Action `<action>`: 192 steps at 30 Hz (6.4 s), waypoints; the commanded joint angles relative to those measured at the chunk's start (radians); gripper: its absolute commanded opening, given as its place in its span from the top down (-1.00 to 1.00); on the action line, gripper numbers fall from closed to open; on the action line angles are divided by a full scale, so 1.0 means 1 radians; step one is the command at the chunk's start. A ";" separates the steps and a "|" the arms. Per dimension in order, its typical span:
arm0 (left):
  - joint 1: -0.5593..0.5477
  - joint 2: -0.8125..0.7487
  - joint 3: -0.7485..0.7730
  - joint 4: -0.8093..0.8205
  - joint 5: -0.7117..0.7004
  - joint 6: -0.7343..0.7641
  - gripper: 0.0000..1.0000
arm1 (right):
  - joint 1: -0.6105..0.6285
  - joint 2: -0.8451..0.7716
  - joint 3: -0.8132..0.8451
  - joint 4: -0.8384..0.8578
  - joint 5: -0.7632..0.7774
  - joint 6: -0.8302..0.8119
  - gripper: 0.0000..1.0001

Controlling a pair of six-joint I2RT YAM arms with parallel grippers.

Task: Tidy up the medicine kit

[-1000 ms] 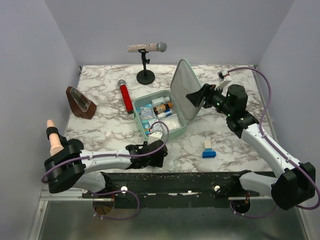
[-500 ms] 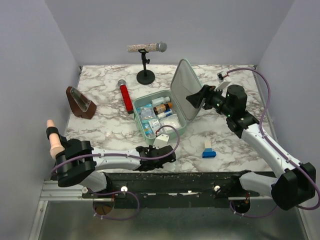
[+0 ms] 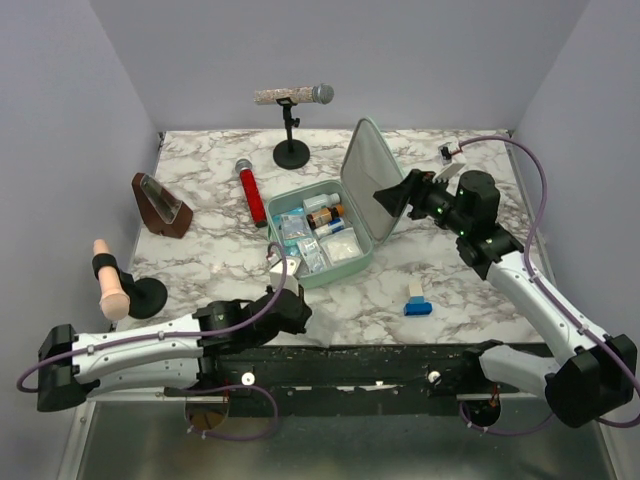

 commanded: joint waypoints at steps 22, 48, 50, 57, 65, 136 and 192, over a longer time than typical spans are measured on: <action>-0.003 0.089 0.084 -0.135 -0.035 0.003 -0.98 | -0.027 0.046 0.079 -0.105 -0.100 0.026 -0.81; -0.106 0.603 0.217 -0.064 -0.024 0.202 -0.44 | -0.027 0.056 0.036 -0.111 -0.078 0.011 -0.81; -0.110 0.611 0.223 -0.080 -0.035 0.202 -0.19 | -0.028 0.056 0.034 -0.114 -0.080 0.012 -0.81; -0.115 0.551 0.214 -0.112 -0.068 0.205 0.48 | -0.028 0.056 0.033 -0.114 -0.080 0.012 -0.81; -0.114 0.368 0.217 -0.120 -0.076 0.223 1.00 | -0.028 0.055 0.040 -0.114 -0.083 0.015 -0.81; 0.632 0.726 0.688 0.844 0.541 -0.094 1.00 | -0.177 0.107 0.082 0.094 -0.388 0.273 -0.93; 0.767 0.189 0.179 0.184 0.154 0.052 -0.98 | 0.030 0.269 0.028 -0.104 0.032 0.072 -0.91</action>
